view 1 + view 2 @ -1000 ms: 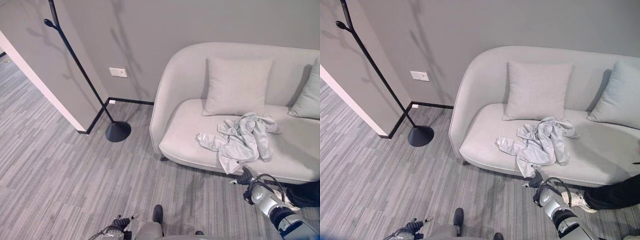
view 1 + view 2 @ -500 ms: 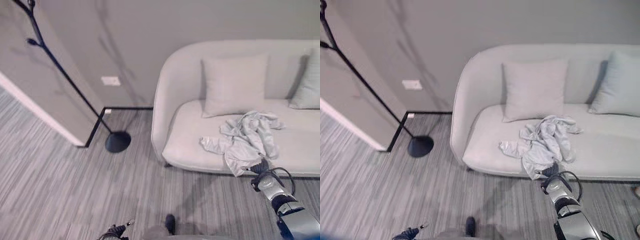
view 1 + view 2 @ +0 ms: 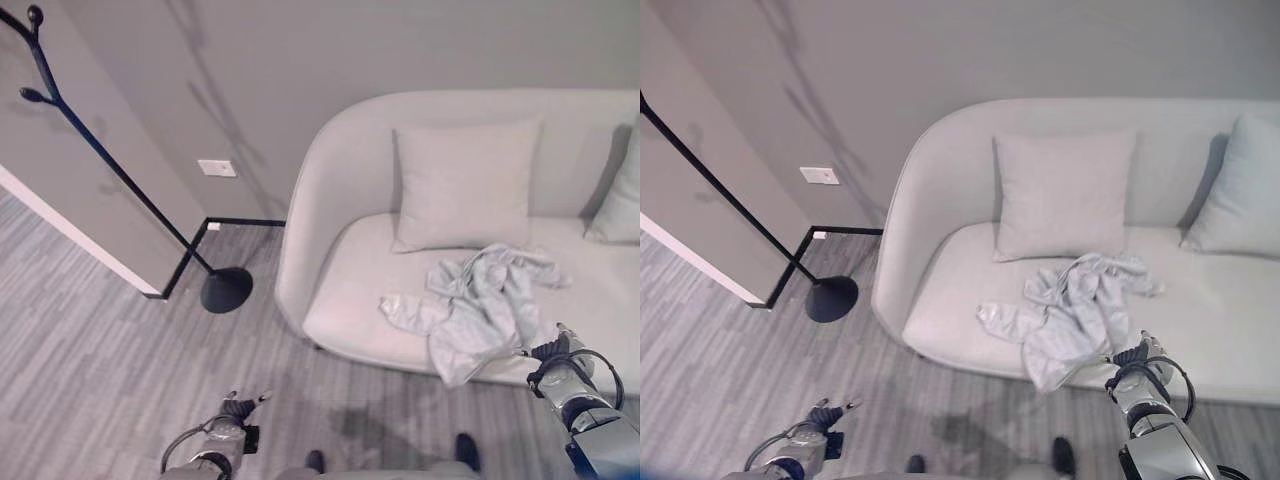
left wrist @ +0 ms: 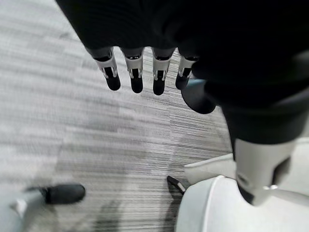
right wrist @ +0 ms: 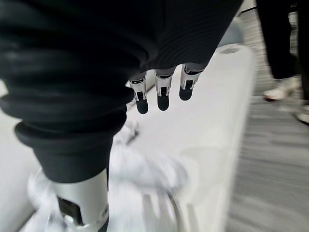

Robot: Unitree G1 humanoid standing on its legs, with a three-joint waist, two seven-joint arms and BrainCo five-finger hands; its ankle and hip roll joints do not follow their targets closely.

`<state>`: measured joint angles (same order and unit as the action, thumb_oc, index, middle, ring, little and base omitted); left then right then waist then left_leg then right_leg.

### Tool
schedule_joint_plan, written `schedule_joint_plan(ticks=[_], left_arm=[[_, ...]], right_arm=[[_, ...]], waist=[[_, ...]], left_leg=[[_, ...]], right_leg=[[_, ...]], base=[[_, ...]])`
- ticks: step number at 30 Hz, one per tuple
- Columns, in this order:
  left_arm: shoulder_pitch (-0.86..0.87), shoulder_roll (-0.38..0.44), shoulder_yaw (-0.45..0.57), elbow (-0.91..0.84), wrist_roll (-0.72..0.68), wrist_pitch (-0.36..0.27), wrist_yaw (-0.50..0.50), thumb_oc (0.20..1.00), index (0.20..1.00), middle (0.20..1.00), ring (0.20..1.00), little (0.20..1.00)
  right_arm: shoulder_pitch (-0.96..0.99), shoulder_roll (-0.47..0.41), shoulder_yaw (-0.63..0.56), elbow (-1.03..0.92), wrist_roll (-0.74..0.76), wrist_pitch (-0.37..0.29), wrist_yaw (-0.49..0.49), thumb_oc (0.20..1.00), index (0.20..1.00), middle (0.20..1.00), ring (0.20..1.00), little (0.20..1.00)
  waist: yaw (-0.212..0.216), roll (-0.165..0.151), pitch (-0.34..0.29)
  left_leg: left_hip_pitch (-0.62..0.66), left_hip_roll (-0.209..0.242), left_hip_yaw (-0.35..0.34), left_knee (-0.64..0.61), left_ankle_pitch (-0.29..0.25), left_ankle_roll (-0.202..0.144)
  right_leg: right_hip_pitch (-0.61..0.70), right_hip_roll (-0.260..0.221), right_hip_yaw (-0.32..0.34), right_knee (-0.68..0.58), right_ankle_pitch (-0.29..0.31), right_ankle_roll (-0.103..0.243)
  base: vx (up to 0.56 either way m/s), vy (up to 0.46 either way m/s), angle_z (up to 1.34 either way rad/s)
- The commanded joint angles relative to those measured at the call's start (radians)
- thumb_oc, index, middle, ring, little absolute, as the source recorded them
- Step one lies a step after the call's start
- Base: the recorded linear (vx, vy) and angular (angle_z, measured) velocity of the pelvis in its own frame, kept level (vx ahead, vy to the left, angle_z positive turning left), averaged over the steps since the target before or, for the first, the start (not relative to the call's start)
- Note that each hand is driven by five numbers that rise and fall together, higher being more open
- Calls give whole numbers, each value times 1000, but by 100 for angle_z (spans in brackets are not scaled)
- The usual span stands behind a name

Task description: Hang the clothes on the sofa on the clothes rack.

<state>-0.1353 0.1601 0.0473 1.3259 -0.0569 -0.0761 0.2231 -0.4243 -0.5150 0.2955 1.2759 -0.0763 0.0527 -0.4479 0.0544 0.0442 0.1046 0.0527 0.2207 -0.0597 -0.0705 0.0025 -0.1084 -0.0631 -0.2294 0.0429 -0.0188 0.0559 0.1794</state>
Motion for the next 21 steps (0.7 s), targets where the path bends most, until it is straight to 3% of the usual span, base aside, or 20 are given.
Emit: schedule_joint_plan(ticks=[1, 4, 6, 7, 9, 10, 11, 14, 18, 21], left_arm=[[-36, -41, -20, 36, 25, -9, -2, 1000, 1000, 1000, 1000, 1000], [-34, -44, -25, 36, 26, -2, -5, 1000, 1000, 1000, 1000, 1000], [-15, -39, -29, 26, 29, 8, -10, 1000, 1000, 1000, 1000, 1000], [-11, -33, -31, 28, 36, 8, -7, 1000, 1000, 1000, 1000, 1000], [-15, -16, -44, 44, 50, 2, -6, 1000, 1000, 1000, 1000, 1000], [-19, -2, -57, 38, 53, -3, -6, 1000, 1000, 1000, 1000, 1000], [-8, 6, -91, 55, 76, -3, -11, 1000, 1000, 1000, 1000, 1000], [-4, 13, -135, 99, 113, 6, -6, 1000, 1000, 1000, 1000, 1000], [-10, 23, -166, 101, 119, 6, -2, 1000, 1000, 1000, 1000, 1000], [-41, 10, -201, 76, 136, -2, 3, 1000, 1000, 1000, 1000, 1000]], right_arm=[[-118, -80, 2, 9, 66, -25, -28, 1000, 1000, 1000, 1000, 1000], [-118, -74, 0, 23, 77, -26, -32, 1000, 1000, 1000, 1000, 1000], [-111, -63, -28, 38, 122, -40, -29, 1000, 1000, 1000, 1000, 1000], [-117, -57, -33, 37, 138, -48, -19, 1000, 1000, 1000, 1000, 1000], [-123, -13, -50, 52, 150, -64, 0, 1000, 1000, 1000, 1000, 1000], [-121, 1, -53, 46, 151, -66, 15, 1000, 1000, 1000, 1000, 1000], [-118, 8, -65, 39, 160, -68, 33, 1000, 1000, 1000, 1000, 1000], [-139, 44, -63, 28, 158, -71, 49, 1000, 1000, 1000, 1000, 1000], [-149, 84, -63, 9, 158, -77, 65, 1000, 1000, 1000, 1000, 1000], [-214, 114, -44, 31, 145, -70, 58, 1000, 1000, 1000, 1000, 1000]], waist=[[-21, -11, 14], [-22, -9, 13], [-21, -15, 22], [-21, -14, 29], [12, -16, 45], [32, -15, 54], [46, 2, 70], [58, 30, 67], [63, 34, 70], [71, 55, 128]], left_leg=[[-47, 43, -41, -17, 40, 73], [-55, 65, -36, -14, 59, 79], [-69, 98, 42, 51, 83, 81], [-65, 83, 46, 64, 79, 71], [-125, -54, 29, 44, 57, 65], [-158, -95, 56, 29, 65, 64], [-171, -115, 126, 14, 71, 52], [-137, -128, 88, -17, 74, 53], [-142, -138, 81, -17, 68, 55], [-151, -136, 81, -17, 77, 56]], right_leg=[[-1, 19, 35, 1, 10, -96], [18, 37, 16, -16, 11, -99], [52, 41, -36, -25, 16, -104], [64, 46, -47, -30, 19, -108], [98, 69, -53, -50, 21, -124], [114, 76, -64, -50, 25, -127], [149, 86, -93, -52, 27, -123], [184, 97, -99, -68, 14, -131], [177, 93, -101, -69, -1, -133], [161, 84, -115, -69, -15, -129]], base=[[143, -437, 15], [72, -181, 40], [181, -340, 48], [162, -214, 105], [139, -216, 69], [200, -194, 33], [154, -115, 43], [196, 16, 26], [96, 48, 1], [-7, 79, 5]])
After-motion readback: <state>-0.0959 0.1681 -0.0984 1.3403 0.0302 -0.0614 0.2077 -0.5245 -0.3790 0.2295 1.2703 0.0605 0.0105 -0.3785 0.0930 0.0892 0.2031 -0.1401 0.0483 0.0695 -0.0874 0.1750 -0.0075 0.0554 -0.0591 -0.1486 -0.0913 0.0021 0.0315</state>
